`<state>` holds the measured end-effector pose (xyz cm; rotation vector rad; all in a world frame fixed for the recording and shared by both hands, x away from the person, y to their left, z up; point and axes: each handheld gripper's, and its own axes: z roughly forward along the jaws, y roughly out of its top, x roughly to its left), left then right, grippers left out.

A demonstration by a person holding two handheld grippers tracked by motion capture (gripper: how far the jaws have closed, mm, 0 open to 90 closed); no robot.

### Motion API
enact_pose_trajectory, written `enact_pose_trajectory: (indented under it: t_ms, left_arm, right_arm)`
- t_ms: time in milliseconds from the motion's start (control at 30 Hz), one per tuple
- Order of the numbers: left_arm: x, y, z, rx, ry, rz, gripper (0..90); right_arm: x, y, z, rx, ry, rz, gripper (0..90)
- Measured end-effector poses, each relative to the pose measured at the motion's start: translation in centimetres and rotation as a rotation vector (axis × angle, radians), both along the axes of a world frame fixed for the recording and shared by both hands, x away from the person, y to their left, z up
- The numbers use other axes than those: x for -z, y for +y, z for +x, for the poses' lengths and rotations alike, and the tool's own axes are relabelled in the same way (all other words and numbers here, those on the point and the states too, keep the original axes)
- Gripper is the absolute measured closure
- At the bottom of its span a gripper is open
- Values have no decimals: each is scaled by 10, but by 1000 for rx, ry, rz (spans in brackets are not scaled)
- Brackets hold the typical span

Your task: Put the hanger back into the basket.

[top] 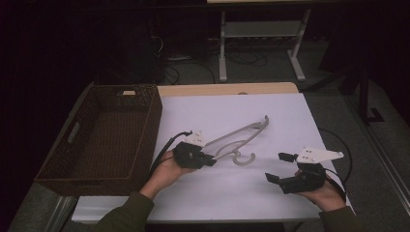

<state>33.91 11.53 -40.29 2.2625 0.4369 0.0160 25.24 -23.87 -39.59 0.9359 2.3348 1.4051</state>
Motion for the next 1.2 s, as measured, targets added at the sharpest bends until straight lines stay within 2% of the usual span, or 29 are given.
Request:
enact_pose_trajectory:
  t_ms: [200,367,400,567,600,633,700,733,767,800,833,867,900,1067,1200]
  left_arm:
    - [-14,2,1,-19,8,-31,825]
    - [-32,2,2,-29,12,-41,825]
    - [-32,2,2,-29,12,-41,825]
    - [-54,7,1,-51,18,-64,824]
    - [-54,7,1,-51,18,-64,825]
    - [-62,10,0,-61,13,-75,824]
    - [-71,13,0,-69,9,-81,824]
    - [-71,13,0,-69,9,-81,824]
    - [-80,17,0,-70,-2,-83,824]
    - [-80,17,0,-70,-2,-83,825]
    - [-88,22,1,-79,-6,-89,825]
    - [-88,22,1,-79,-6,-89,824]
    - [-96,28,1,-86,-14,-91,824]
    - [-109,40,2,-101,-19,-107,825]
    - [-124,59,3,-124,-25,-102,824]
  right_arm:
    - [6,2,2,-9,24,-16,140]
    - [7,1,4,-6,21,-16,140]
    - [7,1,4,-6,21,-16,140]
    - [6,-2,4,4,19,-14,138]
    - [6,-2,4,7,17,-12,136]
    - [6,-2,4,13,15,-9,136]
    - [6,-2,5,15,14,-7,136]
    - [6,-2,5,15,14,-7,136]
    - [6,-2,4,16,18,-9,136]
    - [6,-3,5,14,11,-10,135]
    - [6,-3,5,14,15,-8,135]
    - [6,-3,5,14,15,-8,135]
    - [6,-3,5,16,15,-7,136]
    - [6,-3,5,14,17,-10,136]
    - [6,-4,6,14,15,-13,135]
